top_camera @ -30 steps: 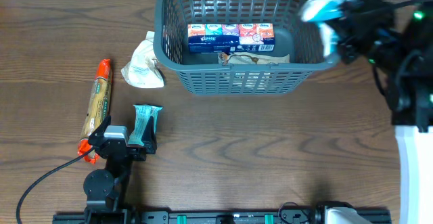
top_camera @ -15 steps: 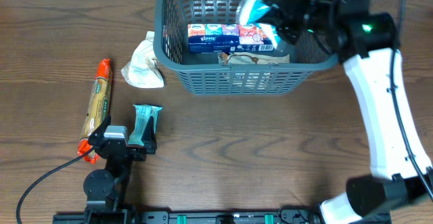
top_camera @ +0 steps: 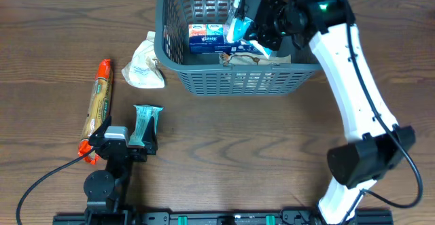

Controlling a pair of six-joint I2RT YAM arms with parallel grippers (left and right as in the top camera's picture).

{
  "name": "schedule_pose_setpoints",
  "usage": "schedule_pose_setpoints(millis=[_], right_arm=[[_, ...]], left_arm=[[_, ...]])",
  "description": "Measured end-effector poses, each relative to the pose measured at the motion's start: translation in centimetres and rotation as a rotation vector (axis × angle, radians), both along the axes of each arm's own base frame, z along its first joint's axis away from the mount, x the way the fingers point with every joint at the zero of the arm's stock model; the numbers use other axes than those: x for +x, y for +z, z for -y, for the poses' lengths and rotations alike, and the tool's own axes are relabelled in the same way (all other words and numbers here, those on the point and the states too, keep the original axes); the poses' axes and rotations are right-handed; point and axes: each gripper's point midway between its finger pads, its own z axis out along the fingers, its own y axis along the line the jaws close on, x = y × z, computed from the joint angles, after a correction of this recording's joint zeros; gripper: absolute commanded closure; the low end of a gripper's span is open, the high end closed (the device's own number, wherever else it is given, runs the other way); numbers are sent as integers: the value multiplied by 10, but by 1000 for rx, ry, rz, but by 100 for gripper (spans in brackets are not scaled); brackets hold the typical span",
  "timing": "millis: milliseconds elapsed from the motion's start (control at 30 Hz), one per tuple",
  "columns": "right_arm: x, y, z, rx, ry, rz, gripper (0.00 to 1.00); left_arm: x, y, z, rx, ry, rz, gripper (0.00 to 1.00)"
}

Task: Pack container
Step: 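Lift the blue-and-white pack and carry it over the basket, then lower the pack into the basket and open the right gripper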

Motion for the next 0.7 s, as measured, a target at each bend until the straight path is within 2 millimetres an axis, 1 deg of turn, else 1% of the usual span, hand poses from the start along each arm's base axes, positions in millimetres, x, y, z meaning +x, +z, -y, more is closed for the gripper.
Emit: schedule_pose_setpoints(millis=[167,367,500,633,667,700], right_arm=[[0,-28,5,-44,-8,-74,99],[0,-68,7,-94,3,-173,99],[-4,-96,9,-123,9,-251,99],[-7,-116,11,-145,14,-307,99],[-7,-119,11,-149,15,-315,95],[-7,-121,11,-151,15,-319,90]], left_arm=[[0,0,0,-22,2,-3,1],[0,0,0,-25,2,-3,1],[0,0,0,-26,2,-3,1],[0,0,0,-26,2,-3,1],[0,0,0,-26,2,-3,1],[0,0,0,-26,2,-3,1]])
